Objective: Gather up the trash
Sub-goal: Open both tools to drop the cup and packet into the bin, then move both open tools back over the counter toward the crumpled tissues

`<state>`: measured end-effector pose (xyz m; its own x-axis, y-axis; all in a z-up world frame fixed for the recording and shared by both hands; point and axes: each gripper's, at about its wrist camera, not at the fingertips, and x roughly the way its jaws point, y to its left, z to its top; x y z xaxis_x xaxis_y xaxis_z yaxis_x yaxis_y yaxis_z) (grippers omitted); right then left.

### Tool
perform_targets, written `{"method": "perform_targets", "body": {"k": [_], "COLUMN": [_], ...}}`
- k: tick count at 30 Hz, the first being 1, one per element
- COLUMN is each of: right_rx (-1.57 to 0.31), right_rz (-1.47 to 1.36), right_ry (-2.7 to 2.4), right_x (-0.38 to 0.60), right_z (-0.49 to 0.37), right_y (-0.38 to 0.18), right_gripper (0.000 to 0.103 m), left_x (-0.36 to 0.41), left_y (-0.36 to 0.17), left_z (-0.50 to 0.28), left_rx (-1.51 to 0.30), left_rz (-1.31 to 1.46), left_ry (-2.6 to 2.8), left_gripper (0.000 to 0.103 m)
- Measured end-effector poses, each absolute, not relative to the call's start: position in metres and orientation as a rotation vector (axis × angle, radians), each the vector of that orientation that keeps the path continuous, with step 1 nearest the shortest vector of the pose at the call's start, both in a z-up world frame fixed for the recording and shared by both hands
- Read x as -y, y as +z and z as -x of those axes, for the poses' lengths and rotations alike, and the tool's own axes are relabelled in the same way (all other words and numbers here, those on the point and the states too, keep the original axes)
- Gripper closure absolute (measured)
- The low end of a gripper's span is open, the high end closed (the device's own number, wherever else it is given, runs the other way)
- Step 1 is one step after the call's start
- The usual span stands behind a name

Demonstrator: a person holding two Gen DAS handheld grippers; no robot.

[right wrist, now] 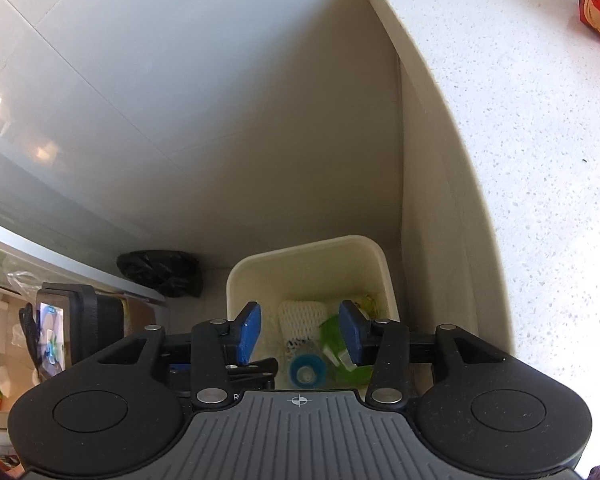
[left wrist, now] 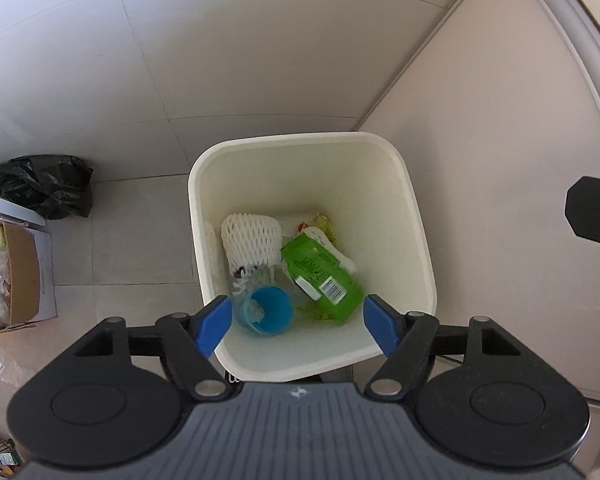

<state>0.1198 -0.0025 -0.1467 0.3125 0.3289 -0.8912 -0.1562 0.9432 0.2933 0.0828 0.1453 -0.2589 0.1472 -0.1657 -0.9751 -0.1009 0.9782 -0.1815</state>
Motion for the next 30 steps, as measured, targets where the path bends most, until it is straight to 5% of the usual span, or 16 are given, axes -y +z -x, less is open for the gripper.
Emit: {"method": "perform_targets", "body": {"k": [15,20,30], "right_rx": [-1.154,-1.099,-0.950], "right_rz": [-0.205,-0.220,-0.192], "right_ry": [0.370,0.384,0.342], "right_x": [0.018,0.025,0.051], "right_z": [-0.103,-0.092,-0.059], "right_y": [-0.134,-0.116,-0.079], "right_gripper": [0.049,0.031,0.017], "left_x": [-0.141,-0.141,-0.137], "left_y": [-0.244,-0.230,-0.182], "left_z": [-0.079,-0.074,-0.079], "left_rx": [-1.405,-1.363,-1.263], "left_rz": [0.259,0.280,0.287], "left_ry": [-0.032,-0.031,-0.031], "left_gripper": [0.025,0.015,0.003]}}
